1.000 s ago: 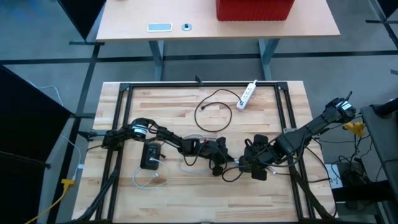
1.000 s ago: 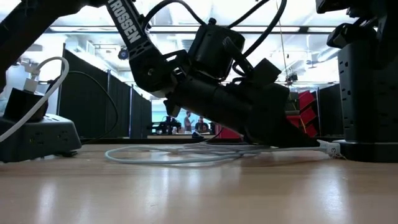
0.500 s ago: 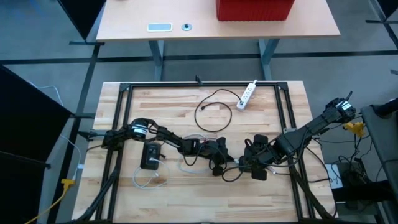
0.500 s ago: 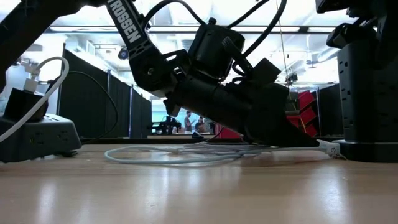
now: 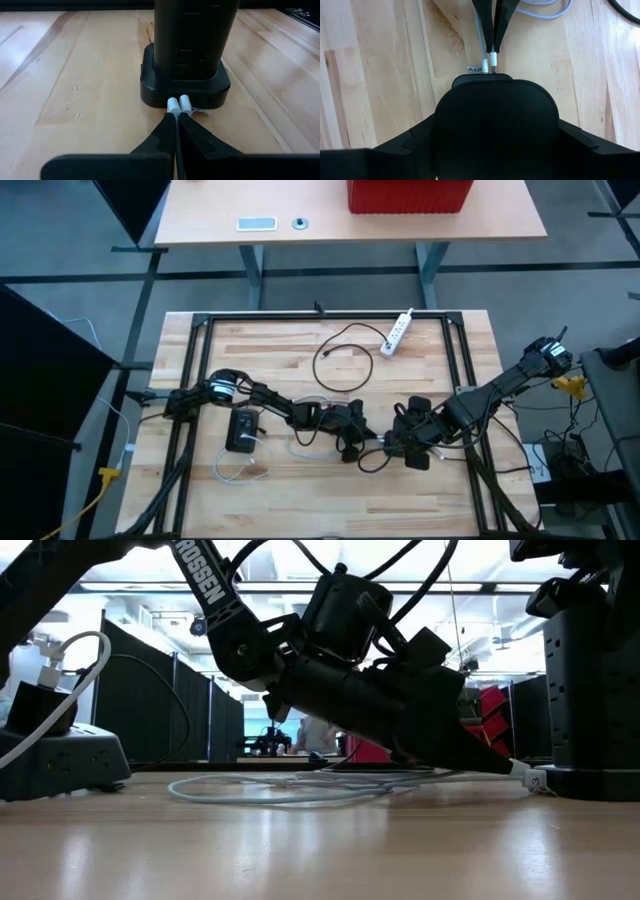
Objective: Insert USB
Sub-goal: Insert the white charger cable into the right black outlet extension
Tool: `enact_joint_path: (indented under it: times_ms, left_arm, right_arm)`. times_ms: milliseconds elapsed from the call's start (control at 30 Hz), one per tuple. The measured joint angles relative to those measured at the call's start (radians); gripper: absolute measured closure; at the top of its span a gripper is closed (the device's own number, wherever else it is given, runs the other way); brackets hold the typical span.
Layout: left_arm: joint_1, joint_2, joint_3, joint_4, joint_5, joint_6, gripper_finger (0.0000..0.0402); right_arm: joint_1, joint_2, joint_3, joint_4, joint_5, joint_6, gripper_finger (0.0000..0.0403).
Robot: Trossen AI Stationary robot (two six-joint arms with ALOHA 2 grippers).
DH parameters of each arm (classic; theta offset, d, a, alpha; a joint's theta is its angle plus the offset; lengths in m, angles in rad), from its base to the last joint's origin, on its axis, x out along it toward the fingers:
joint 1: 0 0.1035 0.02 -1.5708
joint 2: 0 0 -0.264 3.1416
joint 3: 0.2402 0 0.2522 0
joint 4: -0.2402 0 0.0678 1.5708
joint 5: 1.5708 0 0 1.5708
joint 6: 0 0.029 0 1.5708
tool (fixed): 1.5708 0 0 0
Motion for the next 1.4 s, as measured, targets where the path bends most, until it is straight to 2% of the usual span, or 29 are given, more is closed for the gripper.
enact_joint_path:
  times_ms: [833, 1067, 1400]
  left_arm:
    - [0.008, 0.055, 0.012, 0.037, -0.023, -0.003, 0.0401]
    - [0.009, 0.06, 0.092, -0.083, -0.021, 0.054, 0.0401]
    - [0.005, 0.063, 0.097, -0.055, -0.015, 0.059, 0.0401]
  right_arm:
    - [0.0, 0.0, -0.001, 0.01, -0.004, -0.007, 0.0142]
    - [0.0, 0.0, -0.001, 0.007, -0.011, -0.006, 0.0142]
    - [0.0, 0.0, -0.001, 0.016, -0.011, -0.01, 0.0142]
